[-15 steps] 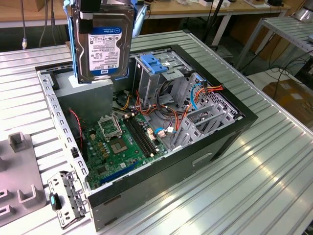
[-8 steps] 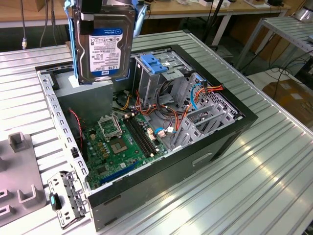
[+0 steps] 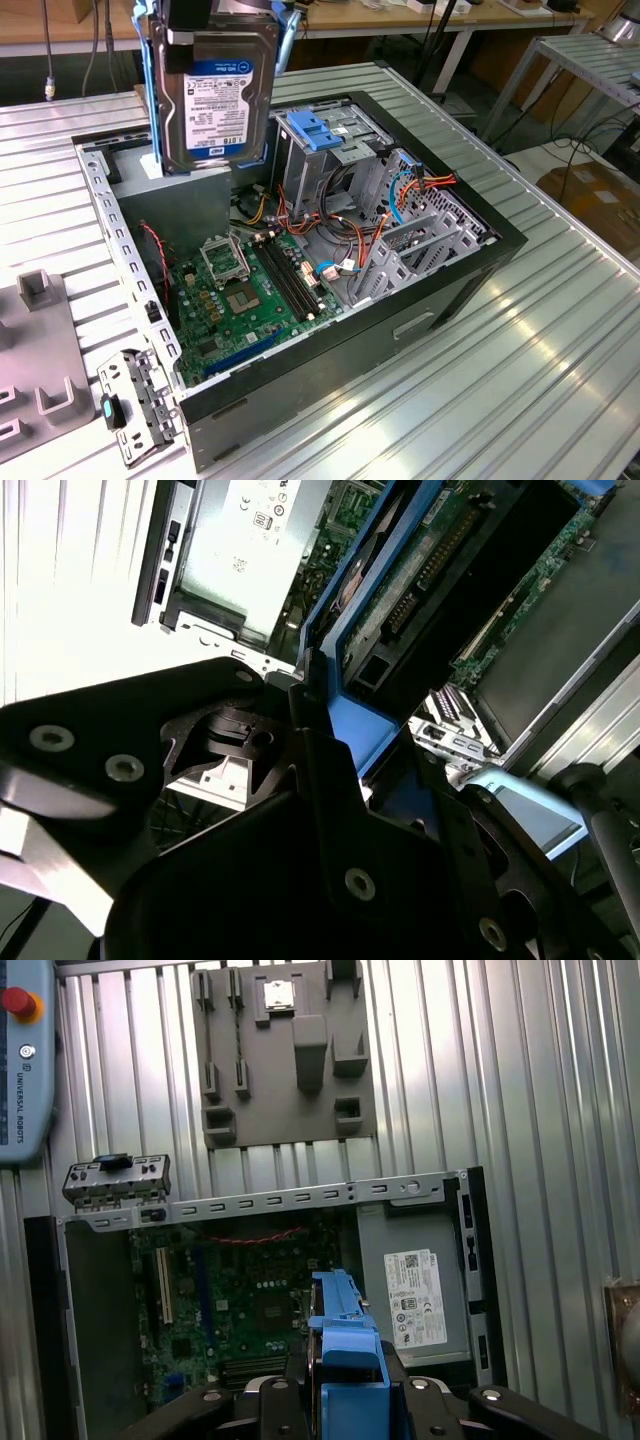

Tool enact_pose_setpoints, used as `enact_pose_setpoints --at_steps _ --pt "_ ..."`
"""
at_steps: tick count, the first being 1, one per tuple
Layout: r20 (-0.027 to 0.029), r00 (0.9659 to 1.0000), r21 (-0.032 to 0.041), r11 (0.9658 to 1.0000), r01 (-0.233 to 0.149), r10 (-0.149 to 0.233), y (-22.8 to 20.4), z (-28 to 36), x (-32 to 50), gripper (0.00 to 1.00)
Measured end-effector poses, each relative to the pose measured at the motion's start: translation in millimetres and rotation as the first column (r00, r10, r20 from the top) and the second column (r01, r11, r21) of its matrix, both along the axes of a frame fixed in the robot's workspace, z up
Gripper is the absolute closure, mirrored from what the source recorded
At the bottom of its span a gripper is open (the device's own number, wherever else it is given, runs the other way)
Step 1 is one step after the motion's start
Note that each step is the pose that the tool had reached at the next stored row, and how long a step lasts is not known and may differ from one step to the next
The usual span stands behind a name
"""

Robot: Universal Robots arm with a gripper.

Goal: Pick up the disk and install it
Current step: 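Insert the disk into the insertion slot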

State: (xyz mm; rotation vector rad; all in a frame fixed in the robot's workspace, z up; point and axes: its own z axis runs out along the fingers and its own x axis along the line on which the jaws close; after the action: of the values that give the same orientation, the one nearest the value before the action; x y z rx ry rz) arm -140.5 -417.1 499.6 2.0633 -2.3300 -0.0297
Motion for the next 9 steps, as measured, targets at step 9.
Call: enact_pose_setpoints --at_steps 9 --pt "0.0000 1.0000 0.0000 1.0000 0.000 0.000 -4.7 0.0 0.0 0.63"
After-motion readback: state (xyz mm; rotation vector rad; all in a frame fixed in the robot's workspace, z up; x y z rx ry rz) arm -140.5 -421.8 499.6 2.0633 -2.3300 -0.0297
